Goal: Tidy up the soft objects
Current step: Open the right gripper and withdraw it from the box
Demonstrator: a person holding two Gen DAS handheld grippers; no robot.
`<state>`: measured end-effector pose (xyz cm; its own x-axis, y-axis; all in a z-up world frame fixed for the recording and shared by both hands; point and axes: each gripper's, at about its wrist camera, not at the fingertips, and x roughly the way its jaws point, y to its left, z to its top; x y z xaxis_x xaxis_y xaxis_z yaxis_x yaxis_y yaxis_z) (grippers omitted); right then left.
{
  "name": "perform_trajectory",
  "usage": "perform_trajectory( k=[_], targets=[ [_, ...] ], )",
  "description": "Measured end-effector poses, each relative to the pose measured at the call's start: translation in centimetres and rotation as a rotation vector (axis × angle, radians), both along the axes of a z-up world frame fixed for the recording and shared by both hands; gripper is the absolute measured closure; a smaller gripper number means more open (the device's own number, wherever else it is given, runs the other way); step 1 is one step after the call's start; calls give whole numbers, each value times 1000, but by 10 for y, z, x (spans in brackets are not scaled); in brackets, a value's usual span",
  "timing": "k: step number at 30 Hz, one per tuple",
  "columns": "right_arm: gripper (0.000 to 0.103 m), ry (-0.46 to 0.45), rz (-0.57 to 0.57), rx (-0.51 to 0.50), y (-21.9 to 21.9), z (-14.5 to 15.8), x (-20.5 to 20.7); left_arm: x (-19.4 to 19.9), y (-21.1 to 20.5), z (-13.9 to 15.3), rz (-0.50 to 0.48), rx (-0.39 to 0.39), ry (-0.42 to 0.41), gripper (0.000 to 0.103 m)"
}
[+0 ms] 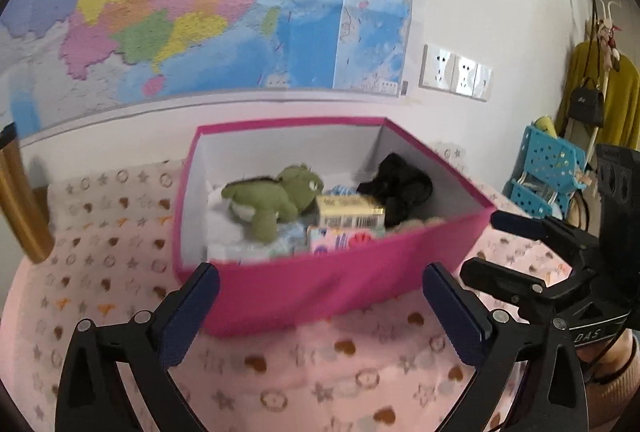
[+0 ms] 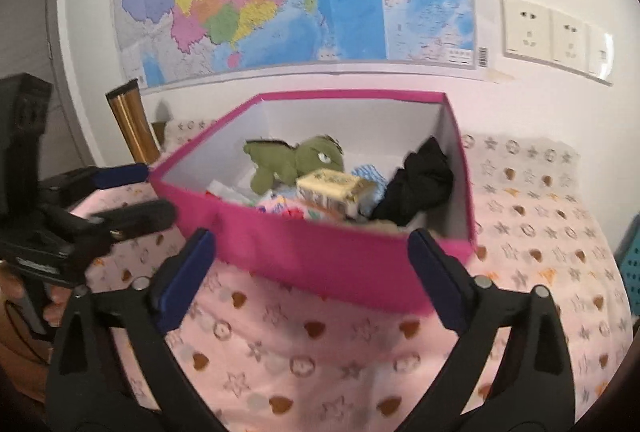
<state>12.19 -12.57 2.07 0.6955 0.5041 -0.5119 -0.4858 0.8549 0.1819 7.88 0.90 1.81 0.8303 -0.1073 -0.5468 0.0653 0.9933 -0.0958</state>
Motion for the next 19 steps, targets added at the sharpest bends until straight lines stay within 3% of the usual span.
perform_trajectory(
  k=[3, 14, 19],
  targets=[
    [5, -6, -17, -43, 3, -8, -13, -10, 0, -8, 39, 4, 22, 0],
    [5, 16, 5, -41, 15, -17, -41, -27, 4, -27, 113, -18, 83, 0],
    [5, 30, 15, -46, 18, -20, -48, -30, -1, -34, 132, 37, 112, 0]
  ],
)
